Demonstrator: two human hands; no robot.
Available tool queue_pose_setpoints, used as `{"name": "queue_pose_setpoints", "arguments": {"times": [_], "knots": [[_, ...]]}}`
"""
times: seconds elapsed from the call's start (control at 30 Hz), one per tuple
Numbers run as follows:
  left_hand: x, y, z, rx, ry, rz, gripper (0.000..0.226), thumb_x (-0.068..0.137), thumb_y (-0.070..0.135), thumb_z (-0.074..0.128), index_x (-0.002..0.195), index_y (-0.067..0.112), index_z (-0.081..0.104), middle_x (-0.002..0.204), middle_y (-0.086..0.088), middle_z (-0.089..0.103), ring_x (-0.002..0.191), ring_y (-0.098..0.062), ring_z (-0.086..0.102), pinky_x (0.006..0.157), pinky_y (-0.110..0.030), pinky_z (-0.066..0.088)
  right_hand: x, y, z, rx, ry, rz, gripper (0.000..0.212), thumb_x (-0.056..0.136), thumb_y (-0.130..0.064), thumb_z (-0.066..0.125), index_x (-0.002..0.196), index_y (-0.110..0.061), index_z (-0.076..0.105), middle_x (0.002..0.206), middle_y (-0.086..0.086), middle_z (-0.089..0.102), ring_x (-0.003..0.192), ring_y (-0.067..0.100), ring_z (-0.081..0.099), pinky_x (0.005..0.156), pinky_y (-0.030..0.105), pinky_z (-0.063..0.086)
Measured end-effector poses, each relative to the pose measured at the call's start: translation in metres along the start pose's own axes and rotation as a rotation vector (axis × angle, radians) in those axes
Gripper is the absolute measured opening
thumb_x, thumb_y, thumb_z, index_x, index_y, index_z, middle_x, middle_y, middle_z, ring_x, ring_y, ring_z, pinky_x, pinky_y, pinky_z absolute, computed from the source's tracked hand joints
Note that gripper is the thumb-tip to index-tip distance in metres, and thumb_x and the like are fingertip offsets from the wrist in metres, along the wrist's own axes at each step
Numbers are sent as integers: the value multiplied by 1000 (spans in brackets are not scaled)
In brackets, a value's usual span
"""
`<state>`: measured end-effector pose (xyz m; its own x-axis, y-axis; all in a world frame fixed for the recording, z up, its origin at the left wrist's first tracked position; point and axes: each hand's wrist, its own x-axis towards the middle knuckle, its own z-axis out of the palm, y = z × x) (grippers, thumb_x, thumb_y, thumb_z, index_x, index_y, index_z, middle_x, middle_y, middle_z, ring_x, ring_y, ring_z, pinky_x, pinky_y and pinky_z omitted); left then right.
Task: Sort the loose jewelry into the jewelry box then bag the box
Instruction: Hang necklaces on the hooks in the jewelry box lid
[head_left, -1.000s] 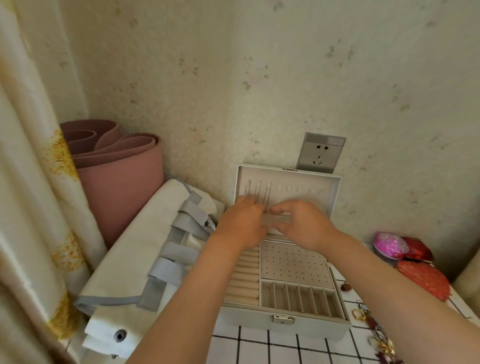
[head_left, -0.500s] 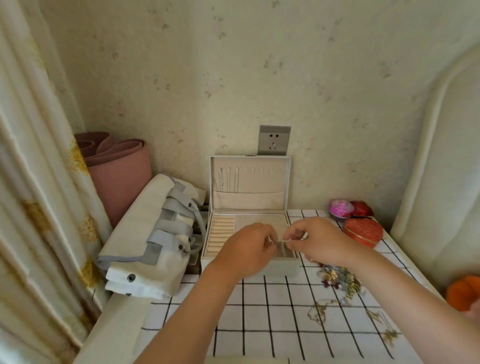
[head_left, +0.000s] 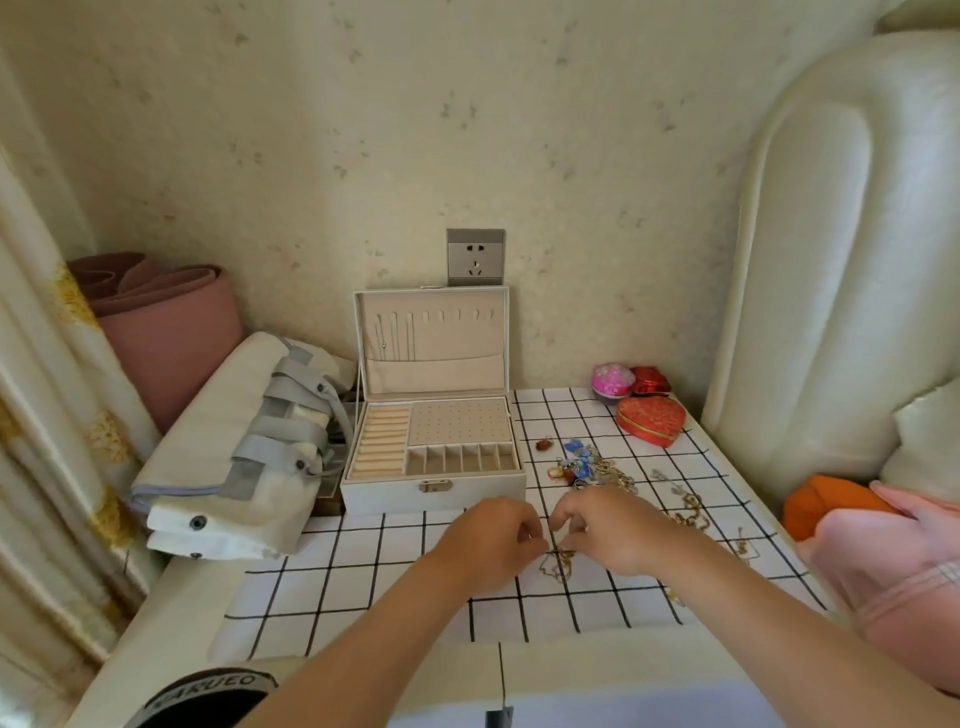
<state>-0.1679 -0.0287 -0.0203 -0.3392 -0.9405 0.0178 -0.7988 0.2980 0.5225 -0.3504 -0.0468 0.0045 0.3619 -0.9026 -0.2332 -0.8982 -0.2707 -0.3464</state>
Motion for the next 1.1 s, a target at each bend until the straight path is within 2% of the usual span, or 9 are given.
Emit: {"name": "queue_pose_setpoints", "arguments": {"times": [0.1, 0.23, 0.37, 0.53, 0.7, 0.83, 0.93, 1.0, 1.1], "knots": [[3, 3, 11, 73, 6, -11, 20, 85, 41, 69, 98, 26, 69, 90, 9, 59, 83, -11, 54, 71, -27, 46, 5, 5, 2, -89, 33, -2, 18, 96, -34, 60, 112, -35, 67, 106, -10, 66, 98, 13, 61, 82, 28, 50], [8, 2, 11, 52, -89, 9, 14, 87, 31, 69, 98, 23, 70, 92, 8, 59, 87, -12, 57, 76, -27, 48, 12, 5, 3, -145, 11, -25, 12, 93, -31, 64, 103, -32, 70, 95, -10, 62, 93, 15, 61, 75, 28, 48], [11, -7, -3, 19, -224, 26, 14, 89, 17, 63, 99, 21, 72, 93, 12, 63, 87, -7, 57, 83, -23, 51, 21, 2, 0, -154, -63, -14, 10, 91, -25, 65, 95, -26, 74, 93, -10, 70, 91, 16, 66, 82, 34, 56], [13, -13, -12, 33, -262, -41, 23, 85, 25, 72, 107, 23, 65, 93, 10, 59, 86, -9, 55, 83, -27, 51, 26, 0, -2, -231, -173, -18, 17, 97, -25, 55, 102, -24, 72, 103, -4, 70, 95, 18, 64, 84, 36, 55], [18, -9, -11, -210, -78, -41, 29, 90, 20, 66, 119, 19, 62, 110, 4, 64, 99, -10, 59, 92, -26, 50, 24, -4, -13, 28, -93, -52, 15, 99, -27, 53, 89, -26, 64, 93, -3, 67, 88, 17, 63, 70, 27, 46], [22, 3, -18, -686, -38, -150, 25, 91, 16, 67, 114, 18, 58, 97, 0, 72, 88, -12, 67, 90, -32, 55, 23, -7, -25, 238, 33, -62, 18, 99, -22, 52, 83, -28, 60, 84, -2, 66, 75, 16, 62, 68, 32, 50], [23, 1, -23, -742, -39, -199, 18, 90, 18, 68, 107, 14, 63, 87, -7, 70, 76, -15, 66, 87, -40, 57, 22, -11, -28, 376, 60, -57, 22, 101, -21, 50, 81, -26, 58, 75, 1, 64, 65, 11, 58, 58, 28, 49], [22, 0, -27, -729, -55, -207, 12, 92, 20, 67, 100, 12, 67, 82, -6, 63, 68, -13, 60, 78, -33, 56, 22, -14, -28, 445, 60, -51, 21, 102, -22, 49, 83, -26, 58, 75, -1, 64, 68, 11, 57, 62, 26, 48], [20, 0, -35, -755, -39, -198, 11, 93, 20, 65, 95, 9, 69, 83, -5, 64, 69, -11, 64, 73, -23, 56, 23, -17, -27, 558, 53, -53, 19, 102, -24, 50, 86, -23, 61, 83, 0, 67, 78, 12, 62, 77, 39, 55]]}}
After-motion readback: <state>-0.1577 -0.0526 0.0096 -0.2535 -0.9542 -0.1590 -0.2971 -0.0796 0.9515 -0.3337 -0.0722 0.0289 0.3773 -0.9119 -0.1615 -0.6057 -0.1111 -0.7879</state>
